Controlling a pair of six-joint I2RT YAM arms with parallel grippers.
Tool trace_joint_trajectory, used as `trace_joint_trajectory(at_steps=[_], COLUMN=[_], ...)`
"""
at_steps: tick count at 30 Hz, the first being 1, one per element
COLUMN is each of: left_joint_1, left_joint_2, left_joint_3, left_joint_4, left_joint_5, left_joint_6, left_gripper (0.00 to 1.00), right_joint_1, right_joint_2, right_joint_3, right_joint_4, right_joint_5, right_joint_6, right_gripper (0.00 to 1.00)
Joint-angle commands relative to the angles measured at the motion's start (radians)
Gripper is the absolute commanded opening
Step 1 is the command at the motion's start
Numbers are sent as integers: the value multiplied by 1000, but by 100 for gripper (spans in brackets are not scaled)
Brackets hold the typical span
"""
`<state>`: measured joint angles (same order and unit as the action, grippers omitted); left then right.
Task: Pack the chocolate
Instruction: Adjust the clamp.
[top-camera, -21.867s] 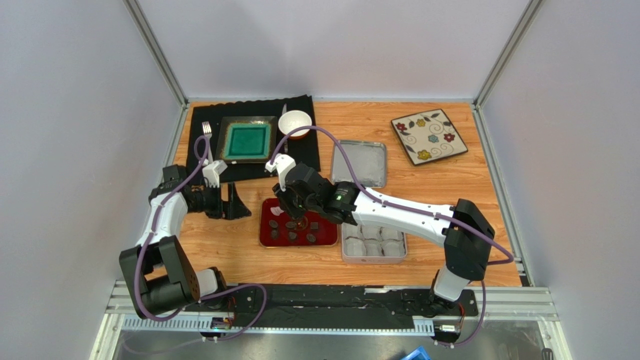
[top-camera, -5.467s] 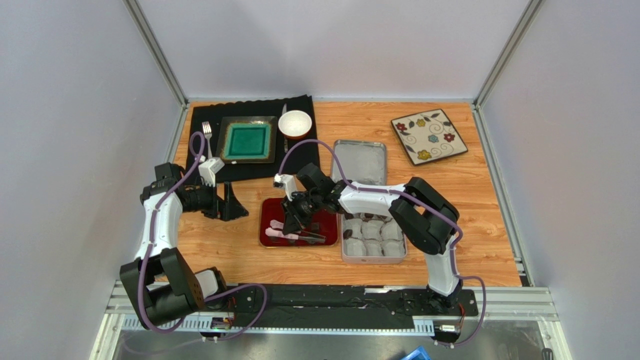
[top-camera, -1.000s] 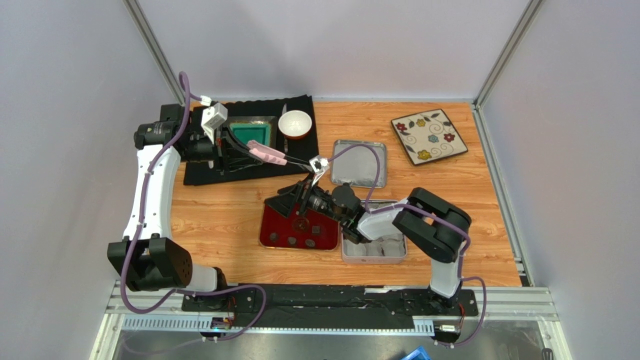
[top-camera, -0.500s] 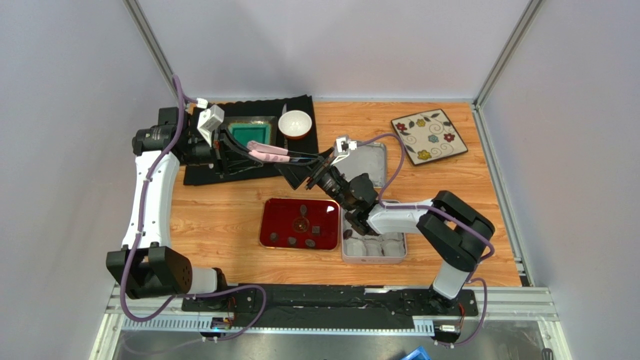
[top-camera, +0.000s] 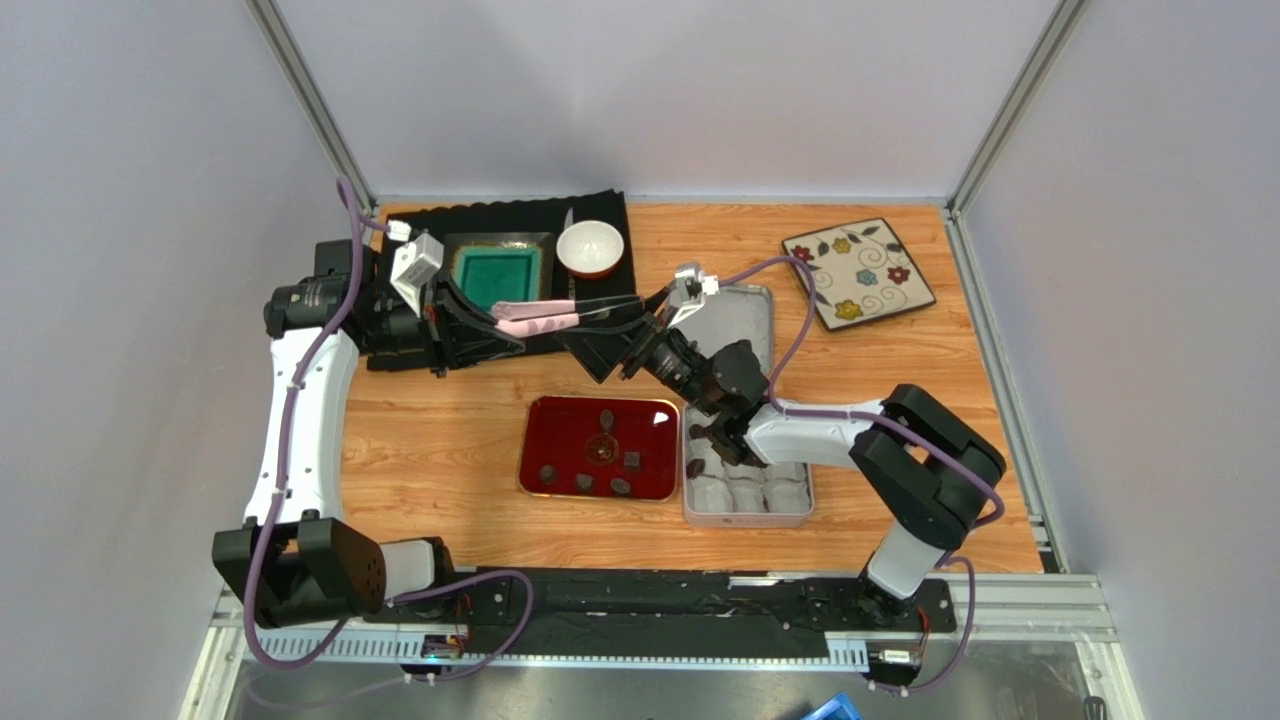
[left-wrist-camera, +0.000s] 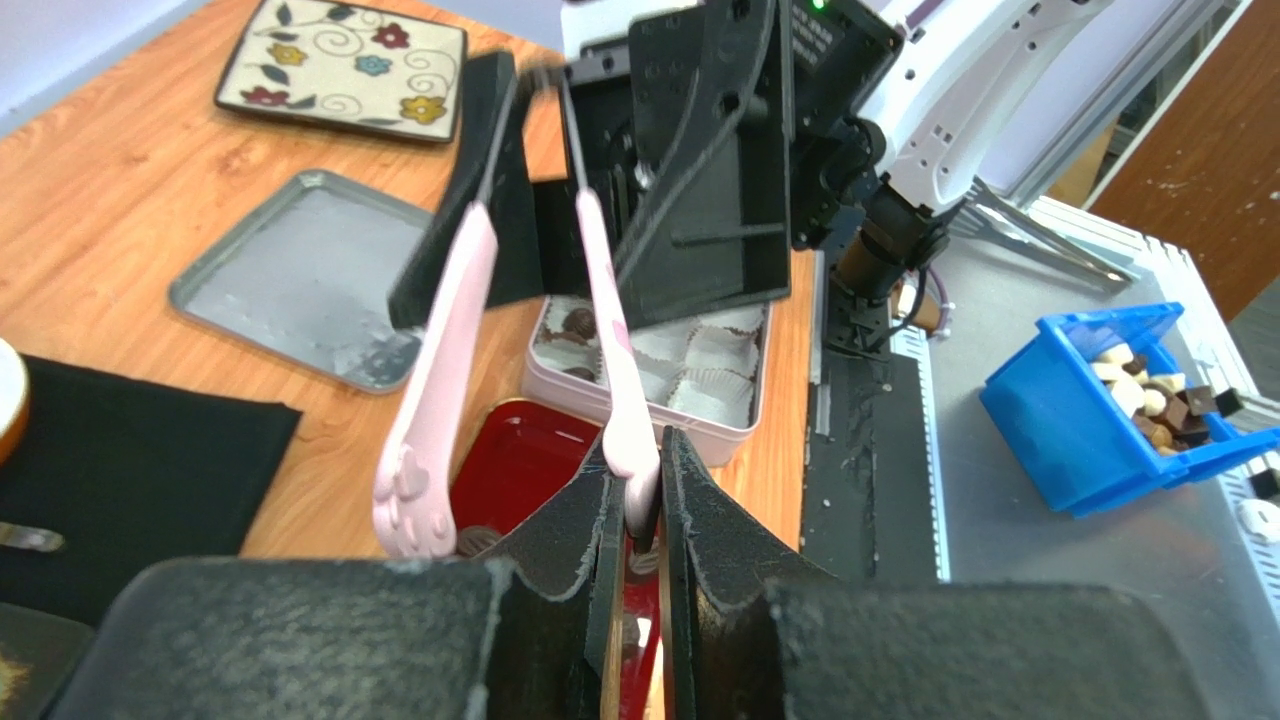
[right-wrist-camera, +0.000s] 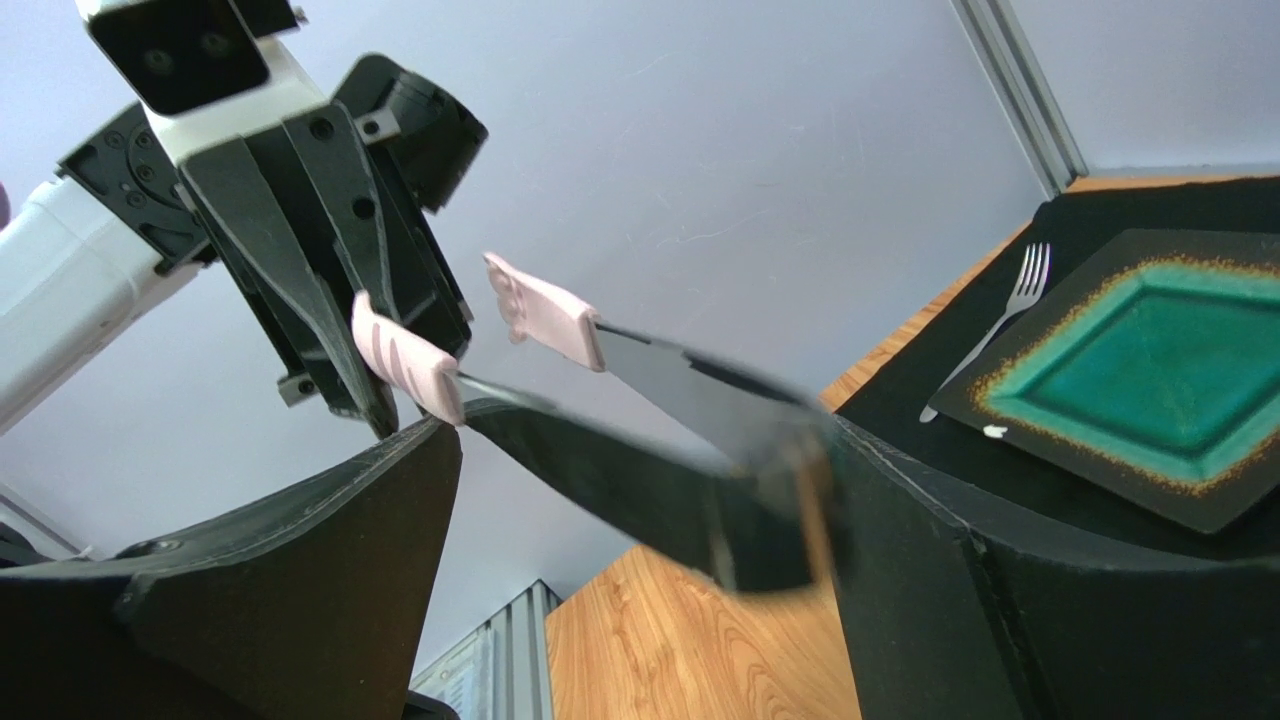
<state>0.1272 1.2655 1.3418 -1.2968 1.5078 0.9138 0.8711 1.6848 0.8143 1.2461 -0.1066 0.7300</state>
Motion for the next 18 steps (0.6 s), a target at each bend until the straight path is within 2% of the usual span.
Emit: trace_joint_trajectory(at_steps=[1, 9, 15, 18], left_joint_1=[-6, -6, -6, -6], left_joint_2=[-35, -40, -43, -44], left_joint_3=[-52, -105, -101, -99], left_joint_4=[-185, -185, -183, -182], left_joint_5=[259, 259, 259, 258], left_joint_6=[0, 11, 8, 2], left_gripper=[6, 6, 6, 6], right_joint_1=[-47, -54, -53, -55], right_joint_2=[-86, -103, -88, -82], right_joint_3=[59, 97, 135, 154], right_joint_4=[265, 265, 265, 266], right_joint_5=[51, -7, -148, -289], right_joint_6=[-17, 8, 72, 106], right_gripper=[89, 87, 83, 82])
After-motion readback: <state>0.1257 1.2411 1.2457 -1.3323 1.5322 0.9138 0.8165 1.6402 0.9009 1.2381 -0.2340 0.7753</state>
